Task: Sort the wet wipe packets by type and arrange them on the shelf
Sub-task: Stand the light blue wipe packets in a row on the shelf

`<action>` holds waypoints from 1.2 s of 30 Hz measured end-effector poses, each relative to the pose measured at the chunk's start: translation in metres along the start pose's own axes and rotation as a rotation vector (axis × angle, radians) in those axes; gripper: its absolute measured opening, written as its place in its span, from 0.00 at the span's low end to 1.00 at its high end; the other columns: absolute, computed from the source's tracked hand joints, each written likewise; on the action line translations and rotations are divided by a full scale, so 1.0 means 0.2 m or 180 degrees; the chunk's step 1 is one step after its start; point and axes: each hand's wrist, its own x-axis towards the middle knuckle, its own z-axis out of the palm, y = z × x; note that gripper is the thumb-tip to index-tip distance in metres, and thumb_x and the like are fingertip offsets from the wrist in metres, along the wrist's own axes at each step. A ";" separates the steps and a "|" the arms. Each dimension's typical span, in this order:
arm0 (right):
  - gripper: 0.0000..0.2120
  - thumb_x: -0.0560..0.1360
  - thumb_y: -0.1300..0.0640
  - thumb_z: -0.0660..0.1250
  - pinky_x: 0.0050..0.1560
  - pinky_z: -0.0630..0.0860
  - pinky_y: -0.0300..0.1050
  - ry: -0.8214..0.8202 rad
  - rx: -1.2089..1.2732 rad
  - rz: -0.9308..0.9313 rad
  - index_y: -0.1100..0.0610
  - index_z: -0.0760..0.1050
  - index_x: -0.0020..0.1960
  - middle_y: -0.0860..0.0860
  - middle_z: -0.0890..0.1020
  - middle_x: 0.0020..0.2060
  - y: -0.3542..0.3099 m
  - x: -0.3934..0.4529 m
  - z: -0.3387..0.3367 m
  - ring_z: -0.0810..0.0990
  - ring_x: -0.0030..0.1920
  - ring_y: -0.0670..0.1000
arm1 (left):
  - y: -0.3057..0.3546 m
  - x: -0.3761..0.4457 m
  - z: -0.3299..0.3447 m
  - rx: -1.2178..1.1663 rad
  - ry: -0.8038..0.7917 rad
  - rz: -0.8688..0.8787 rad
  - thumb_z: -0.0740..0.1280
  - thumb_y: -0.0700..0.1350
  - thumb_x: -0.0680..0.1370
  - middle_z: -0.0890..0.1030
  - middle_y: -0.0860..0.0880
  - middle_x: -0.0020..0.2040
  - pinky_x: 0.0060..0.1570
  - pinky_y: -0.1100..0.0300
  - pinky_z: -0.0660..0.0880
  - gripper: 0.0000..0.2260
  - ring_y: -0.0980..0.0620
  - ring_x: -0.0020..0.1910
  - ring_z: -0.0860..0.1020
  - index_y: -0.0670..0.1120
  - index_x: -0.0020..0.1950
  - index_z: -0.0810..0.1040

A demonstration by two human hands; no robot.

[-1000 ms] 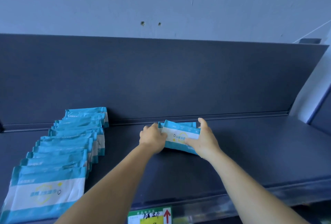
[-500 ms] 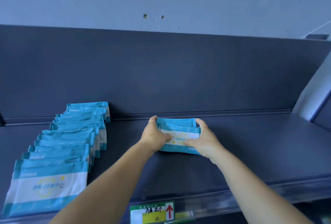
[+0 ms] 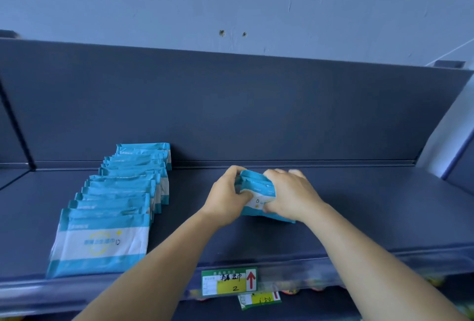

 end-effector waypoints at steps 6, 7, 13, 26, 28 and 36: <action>0.17 0.66 0.56 0.75 0.44 0.79 0.46 0.0489 0.3084 0.0894 0.52 0.74 0.52 0.47 0.82 0.45 -0.10 -0.05 -0.04 0.82 0.46 0.50 | 0.01 -0.09 -0.05 -0.0596 0.0046 -0.0356 0.77 0.51 0.67 0.74 0.54 0.62 0.61 0.57 0.73 0.37 0.57 0.60 0.75 0.49 0.70 0.61; 0.17 0.68 0.59 0.74 0.45 0.80 0.47 0.0390 0.3747 0.0930 0.54 0.75 0.55 0.49 0.84 0.47 -0.13 -0.06 -0.04 0.83 0.47 0.51 | 0.01 -0.11 -0.06 -0.0721 -0.0105 -0.0385 0.76 0.51 0.68 0.75 0.52 0.63 0.60 0.57 0.74 0.35 0.57 0.60 0.76 0.48 0.70 0.63; 0.13 0.75 0.63 0.68 0.52 0.80 0.53 -0.0450 0.5198 0.0577 0.61 0.76 0.59 0.57 0.84 0.51 -0.34 -0.10 0.00 0.83 0.48 0.54 | 0.08 -0.25 -0.23 -0.0579 0.0051 -0.0098 0.72 0.45 0.74 0.81 0.50 0.50 0.50 0.59 0.77 0.13 0.53 0.48 0.80 0.50 0.57 0.74; 0.18 0.67 0.66 0.76 0.48 0.77 0.40 -0.0438 0.3475 -0.0465 0.53 0.77 0.52 0.48 0.86 0.44 -0.82 -0.15 -0.01 0.84 0.46 0.45 | 0.02 -0.68 -0.95 0.1064 0.0682 -0.0147 0.73 0.45 0.70 0.80 0.57 0.46 0.34 0.75 0.71 0.16 0.58 0.40 0.79 0.55 0.54 0.75; 0.16 0.68 0.66 0.75 0.47 0.78 0.42 -0.0635 0.3780 -0.0339 0.57 0.79 0.53 0.50 0.86 0.45 -0.90 -0.15 0.02 0.84 0.46 0.48 | -0.01 -0.73 -1.03 0.0459 0.0895 -0.0344 0.77 0.44 0.68 0.82 0.53 0.46 0.36 0.67 0.77 0.18 0.56 0.39 0.81 0.53 0.54 0.74; 0.15 0.66 0.62 0.78 0.58 0.78 0.46 -0.1107 0.3379 0.0072 0.53 0.82 0.52 0.46 0.85 0.46 -1.13 -0.16 0.18 0.83 0.49 0.46 | -0.21 -0.78 -1.21 0.0641 0.0568 -0.0966 0.75 0.48 0.71 0.81 0.52 0.48 0.38 0.62 0.79 0.17 0.57 0.41 0.80 0.51 0.55 0.73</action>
